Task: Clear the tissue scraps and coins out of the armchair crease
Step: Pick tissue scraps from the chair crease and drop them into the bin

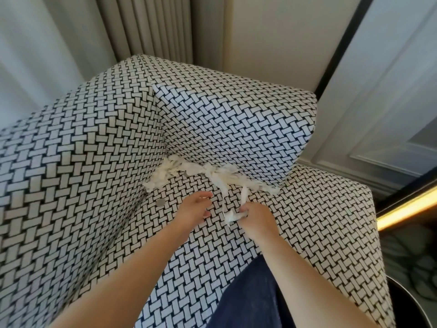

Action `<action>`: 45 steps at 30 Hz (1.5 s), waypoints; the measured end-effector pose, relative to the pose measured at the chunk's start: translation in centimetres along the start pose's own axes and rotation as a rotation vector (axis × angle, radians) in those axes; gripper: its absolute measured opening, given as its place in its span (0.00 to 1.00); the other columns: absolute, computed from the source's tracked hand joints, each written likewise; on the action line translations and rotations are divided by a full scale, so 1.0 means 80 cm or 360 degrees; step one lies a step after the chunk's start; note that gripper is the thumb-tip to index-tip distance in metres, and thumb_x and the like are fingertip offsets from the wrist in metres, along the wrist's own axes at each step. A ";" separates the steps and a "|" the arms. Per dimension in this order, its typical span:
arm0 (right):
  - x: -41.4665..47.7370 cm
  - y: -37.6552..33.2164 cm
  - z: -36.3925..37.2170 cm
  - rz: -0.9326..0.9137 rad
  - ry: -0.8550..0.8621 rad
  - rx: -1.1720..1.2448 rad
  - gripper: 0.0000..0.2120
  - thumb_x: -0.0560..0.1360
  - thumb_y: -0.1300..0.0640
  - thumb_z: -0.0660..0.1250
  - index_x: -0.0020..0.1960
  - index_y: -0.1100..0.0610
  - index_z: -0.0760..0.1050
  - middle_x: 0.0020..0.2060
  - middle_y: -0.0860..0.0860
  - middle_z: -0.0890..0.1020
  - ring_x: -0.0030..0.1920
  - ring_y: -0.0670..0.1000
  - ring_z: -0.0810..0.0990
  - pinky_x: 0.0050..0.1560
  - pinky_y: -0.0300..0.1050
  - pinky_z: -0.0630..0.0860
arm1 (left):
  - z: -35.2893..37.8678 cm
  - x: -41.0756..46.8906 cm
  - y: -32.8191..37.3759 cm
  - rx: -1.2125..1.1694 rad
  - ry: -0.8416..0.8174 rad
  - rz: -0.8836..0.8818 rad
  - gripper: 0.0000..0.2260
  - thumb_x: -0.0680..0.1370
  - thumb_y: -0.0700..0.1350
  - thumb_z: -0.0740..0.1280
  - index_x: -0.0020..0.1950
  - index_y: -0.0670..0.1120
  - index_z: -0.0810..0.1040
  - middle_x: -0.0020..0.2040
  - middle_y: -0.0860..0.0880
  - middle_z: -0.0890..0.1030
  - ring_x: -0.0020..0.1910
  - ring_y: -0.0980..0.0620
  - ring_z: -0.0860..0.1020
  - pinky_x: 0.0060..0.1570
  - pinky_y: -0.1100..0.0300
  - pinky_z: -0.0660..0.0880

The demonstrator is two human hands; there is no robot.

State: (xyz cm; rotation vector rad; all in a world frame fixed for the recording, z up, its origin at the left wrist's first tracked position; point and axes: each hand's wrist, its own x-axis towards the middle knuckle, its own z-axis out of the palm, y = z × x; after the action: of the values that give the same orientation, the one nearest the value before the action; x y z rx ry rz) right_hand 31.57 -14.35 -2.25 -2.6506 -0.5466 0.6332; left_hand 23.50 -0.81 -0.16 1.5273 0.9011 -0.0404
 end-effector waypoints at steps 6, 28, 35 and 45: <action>-0.016 0.000 -0.016 0.0160 0.0341 0.0331 0.08 0.75 0.59 0.63 0.51 0.54 0.78 0.39 0.48 0.81 0.33 0.48 0.78 0.29 0.41 0.71 | 0.030 -0.003 -0.013 0.0678 -0.0155 0.0350 0.17 0.79 0.41 0.61 0.67 0.52 0.72 0.69 0.49 0.70 0.32 0.60 0.74 0.38 0.67 0.75; -0.008 0.006 -0.019 0.0218 0.0668 0.0707 0.06 0.76 0.58 0.63 0.51 0.55 0.77 0.40 0.46 0.78 0.35 0.47 0.79 0.30 0.40 0.73 | 0.055 0.029 0.038 -0.0030 0.0022 0.0024 0.13 0.81 0.42 0.57 0.64 0.49 0.72 0.46 0.49 0.73 0.41 0.52 0.71 0.42 0.59 0.71; -0.003 0.016 -0.018 0.0219 0.0632 0.0704 0.07 0.76 0.57 0.63 0.51 0.55 0.77 0.45 0.47 0.80 0.32 0.48 0.78 0.29 0.39 0.70 | 0.069 0.038 0.035 -0.0184 0.0165 -0.0188 0.12 0.79 0.40 0.58 0.36 0.45 0.66 0.34 0.48 0.67 0.35 0.52 0.65 0.35 0.62 0.63; -0.014 0.008 -0.026 0.0016 0.0627 0.0705 0.08 0.77 0.59 0.63 0.54 0.56 0.78 0.49 0.48 0.81 0.35 0.41 0.75 0.33 0.30 0.68 | 0.026 0.002 -0.001 -0.0162 0.0366 0.0146 0.13 0.80 0.45 0.62 0.62 0.45 0.79 0.43 0.54 0.78 0.40 0.59 0.72 0.45 0.68 0.69</action>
State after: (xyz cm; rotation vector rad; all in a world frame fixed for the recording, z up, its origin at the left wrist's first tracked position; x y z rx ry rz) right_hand 31.89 -15.93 -0.38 -2.2683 -0.2421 0.1893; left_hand 24.53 -2.49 -0.75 1.4955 0.9973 0.2485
